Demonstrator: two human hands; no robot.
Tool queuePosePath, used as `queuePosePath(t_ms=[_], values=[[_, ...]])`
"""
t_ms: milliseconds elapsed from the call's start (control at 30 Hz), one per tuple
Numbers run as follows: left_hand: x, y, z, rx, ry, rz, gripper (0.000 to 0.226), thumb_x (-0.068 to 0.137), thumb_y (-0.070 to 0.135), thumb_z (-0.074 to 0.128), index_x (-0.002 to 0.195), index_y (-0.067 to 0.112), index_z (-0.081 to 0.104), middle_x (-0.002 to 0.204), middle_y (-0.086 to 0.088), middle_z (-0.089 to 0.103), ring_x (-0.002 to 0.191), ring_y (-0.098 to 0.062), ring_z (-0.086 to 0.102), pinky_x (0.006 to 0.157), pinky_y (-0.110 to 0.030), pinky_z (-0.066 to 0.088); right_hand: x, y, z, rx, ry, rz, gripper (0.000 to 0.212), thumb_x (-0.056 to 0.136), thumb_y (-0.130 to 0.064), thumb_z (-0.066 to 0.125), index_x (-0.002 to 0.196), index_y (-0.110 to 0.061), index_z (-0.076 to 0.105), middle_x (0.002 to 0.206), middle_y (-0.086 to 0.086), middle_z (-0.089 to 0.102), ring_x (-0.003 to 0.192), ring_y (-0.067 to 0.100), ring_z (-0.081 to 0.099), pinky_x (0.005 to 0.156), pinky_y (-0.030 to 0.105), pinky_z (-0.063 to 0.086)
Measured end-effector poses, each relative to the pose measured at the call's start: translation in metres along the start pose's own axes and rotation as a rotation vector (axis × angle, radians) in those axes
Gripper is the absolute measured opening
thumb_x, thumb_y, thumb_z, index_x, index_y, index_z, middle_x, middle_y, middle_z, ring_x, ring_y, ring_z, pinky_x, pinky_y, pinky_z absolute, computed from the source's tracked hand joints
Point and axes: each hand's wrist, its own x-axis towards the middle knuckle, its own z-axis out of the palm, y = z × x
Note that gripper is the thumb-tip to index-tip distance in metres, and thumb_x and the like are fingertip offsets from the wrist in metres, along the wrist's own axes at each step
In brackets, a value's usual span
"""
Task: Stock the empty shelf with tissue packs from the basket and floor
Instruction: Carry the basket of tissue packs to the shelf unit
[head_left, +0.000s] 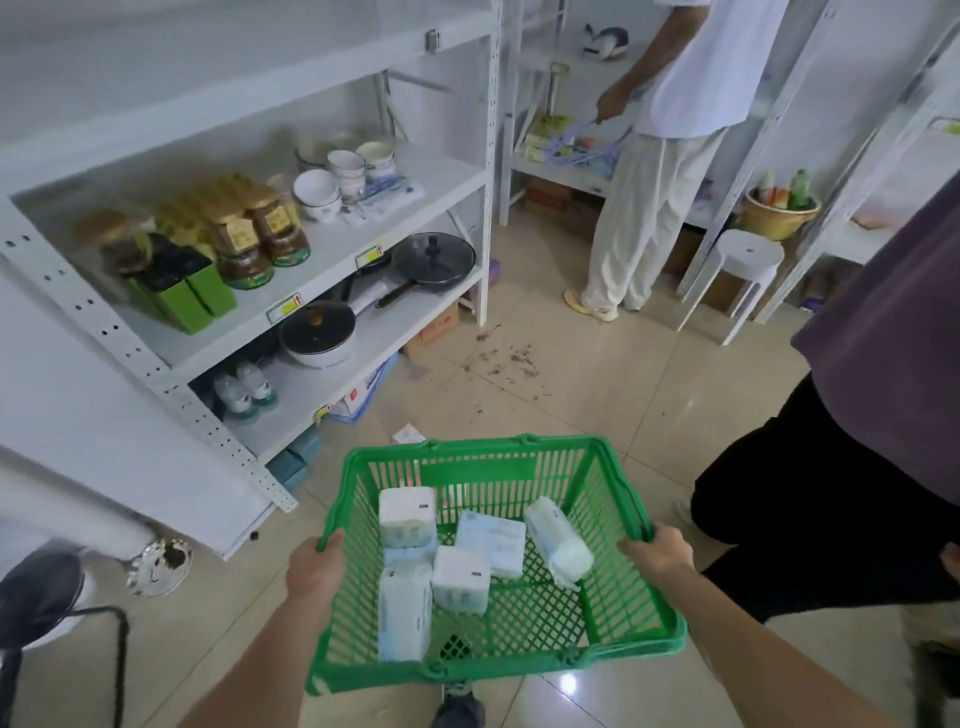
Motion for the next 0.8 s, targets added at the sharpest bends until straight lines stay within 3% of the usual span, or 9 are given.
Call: queuePosePath(t_ms=[67,333,400,433,500,533,600,700,800], values=[[0.018,0.021,0.009,-0.009,-0.008,0.006,0.042,0.106,0.037,0.050,0.108,-0.002,0.066,0.100,-0.029,0.071,0.093,-0.046,0.070,0.087,-0.056,0.057,0.015,-0.016,-0.004,-0.001,0.021,0.016,0.039,0.087,-0.026,0.079,0.117,-0.003,0.070,0.099,0.017,0.070,0.089,0.031,0.066,0.073,0.032,0.049],[0.070,0.125,0.057,0.024,0.005,0.033,0.052,0.104,0.040,0.054,0.138,0.001,0.058,0.136,-0.025,0.062,0.121,-0.045,0.059,0.102,-0.051,0.047,0.086,-0.070,-0.033,0.037,0.067,0.090,0.043,0.087,-0.026,0.078,0.118,0.000,0.063,0.096,0.015,0.064,0.084,0.032,0.062,0.070,0.034,0.049],[0.087,0.146,0.075,0.030,0.007,0.035,0.052,0.103,0.041,0.054,0.137,0.001,0.058,0.129,-0.024,0.065,0.116,-0.044,0.061,0.098,-0.049,0.048,0.111,-0.080,-0.040,0.044,0.054,0.114,0.044,0.088,-0.027,0.077,0.119,0.002,0.064,0.098,0.017,0.065,0.085,0.033,0.064,0.070,0.034,0.050],[0.095,0.157,0.085,0.027,0.008,0.038,0.050,0.103,0.041,0.055,0.133,0.002,0.061,0.114,-0.021,0.068,0.104,-0.040,0.064,0.089,-0.046,0.051,0.125,-0.086,-0.044,0.044,0.045,0.122,0.044,0.088,-0.027,0.078,0.119,0.002,0.065,0.099,0.018,0.067,0.087,0.034,0.066,0.071,0.035,0.052],[0.106,0.177,0.101,0.047,0.019,0.062,0.036,0.104,0.040,0.054,0.112,0.007,0.066,0.079,-0.004,0.058,0.070,-0.024,0.056,0.066,-0.035,0.047,0.150,-0.097,-0.054,0.053,0.033,0.115,0.042,0.089,-0.026,0.077,0.119,0.001,0.066,0.100,0.019,0.069,0.088,0.034,0.067,0.072,0.035,0.053],[0.112,0.187,0.108,0.061,0.032,0.073,0.031,0.104,0.040,0.053,0.094,0.012,0.063,0.072,0.001,0.051,0.062,-0.019,0.049,0.062,-0.033,0.043,0.164,-0.105,-0.059,0.053,0.027,0.099,0.040,0.089,-0.025,0.077,0.120,-0.001,0.067,0.099,0.018,0.069,0.087,0.032,0.066,0.072,0.034,0.052],[0.121,0.208,0.117,0.069,0.030,0.068,0.036,0.104,0.041,0.053,0.076,0.018,0.053,0.071,-0.002,0.053,0.062,-0.020,0.051,0.068,-0.037,0.047,0.189,-0.120,-0.070,0.050,0.011,0.062,0.038,0.089,-0.024,0.076,0.121,-0.006,0.068,0.100,0.017,0.071,0.089,0.032,0.068,0.074,0.033,0.052],[0.136,0.242,0.124,0.074,0.021,0.048,0.038,0.104,0.040,0.053,0.090,0.006,0.064,0.085,-0.019,0.069,0.078,-0.036,0.069,0.076,-0.048,0.057,0.230,-0.153,-0.082,0.079,-0.051,0.017,0.034,0.089,-0.023,0.077,0.117,-0.005,0.069,0.102,0.018,0.075,0.093,0.033,0.073,0.081,0.039,0.059],[0.152,0.266,0.130,0.083,0.048,0.050,0.041,0.105,0.039,0.051,0.095,0.002,0.066,0.090,-0.024,0.072,0.082,-0.041,0.072,0.076,-0.050,0.059,0.265,-0.192,-0.090,0.080,-0.092,-0.025,0.030,0.091,-0.018,0.076,0.115,-0.003,0.068,0.101,0.020,0.075,0.089,0.034,0.073,0.080,0.042,0.061]])
